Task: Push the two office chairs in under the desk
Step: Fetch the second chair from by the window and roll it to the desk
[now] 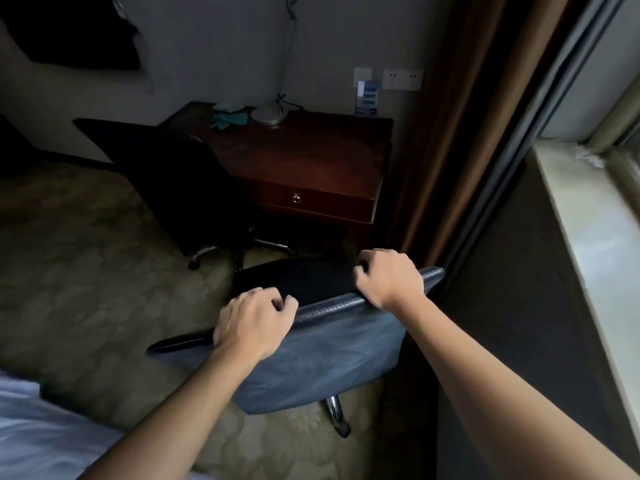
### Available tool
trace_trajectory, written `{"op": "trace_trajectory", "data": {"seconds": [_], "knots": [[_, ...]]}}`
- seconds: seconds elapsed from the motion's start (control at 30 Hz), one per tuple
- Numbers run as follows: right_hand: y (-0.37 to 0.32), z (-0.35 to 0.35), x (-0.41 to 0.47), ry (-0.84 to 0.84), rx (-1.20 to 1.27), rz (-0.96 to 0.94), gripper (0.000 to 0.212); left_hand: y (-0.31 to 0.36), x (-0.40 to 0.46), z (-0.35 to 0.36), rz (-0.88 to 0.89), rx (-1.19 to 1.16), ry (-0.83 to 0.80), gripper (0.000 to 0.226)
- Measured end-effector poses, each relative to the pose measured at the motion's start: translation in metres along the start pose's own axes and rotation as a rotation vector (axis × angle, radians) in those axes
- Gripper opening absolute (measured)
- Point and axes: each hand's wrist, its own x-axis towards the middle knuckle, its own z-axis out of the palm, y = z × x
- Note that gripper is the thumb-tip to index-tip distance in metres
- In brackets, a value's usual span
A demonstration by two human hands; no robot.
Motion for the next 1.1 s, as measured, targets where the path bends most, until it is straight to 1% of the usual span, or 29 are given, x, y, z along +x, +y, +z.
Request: {"op": "trace_trajectory", "data": {"seconds": [0.1,0.17,0.3,0.4,0.47,0.57,0.73,0.83,0.93,1.0,1.1], "knots": [[-0.023,0.017,0.01,-0.012,-0.034,-0.037,0.034,-0.03,0.019,-0.007,0.005,0.012,-0.017,0.044],[-0.047,0.029,0.011,-0.009,-0.035,-0.03,0.032,-0.058,0.03,-0.014,0.011,0.021,-0.02,0.042],[-0.093,0.055,0.009,0.02,-0.029,0.04,0.035,-0.107,0.06,-0.029,0.044,0.06,-0.063,0.039],[-0.12,0.065,0.013,0.02,-0.042,0.092,0.036,-0.132,0.082,-0.037,0.101,0.068,-0.098,0.039],[-0.133,0.069,0.019,0.022,-0.075,0.118,0.034,-0.144,0.09,-0.038,0.125,0.047,-0.088,0.039],[-0.134,0.063,0.014,-0.009,-0.116,0.171,0.031,-0.144,0.084,-0.036,0.243,0.049,-0.044,0.041],[-0.145,0.064,-0.024,-0.037,-0.198,0.237,0.03,-0.156,0.051,-0.032,0.346,0.043,-0.048,0.042],[-0.163,0.07,-0.02,0.001,-0.176,0.251,0.028,-0.171,0.066,-0.041,0.319,0.02,-0.046,0.042],[-0.172,0.073,0.013,0.074,-0.183,0.307,0.03,-0.174,0.102,-0.047,0.316,0.007,-0.068,0.041],[-0.175,0.075,0.02,0.113,-0.171,0.333,0.032,-0.175,0.113,-0.047,0.334,-0.014,-0.072,0.039],[-0.176,0.079,0.01,0.203,-0.15,0.352,0.027,-0.181,0.106,-0.043,0.386,-0.022,-0.043,0.039]]}}
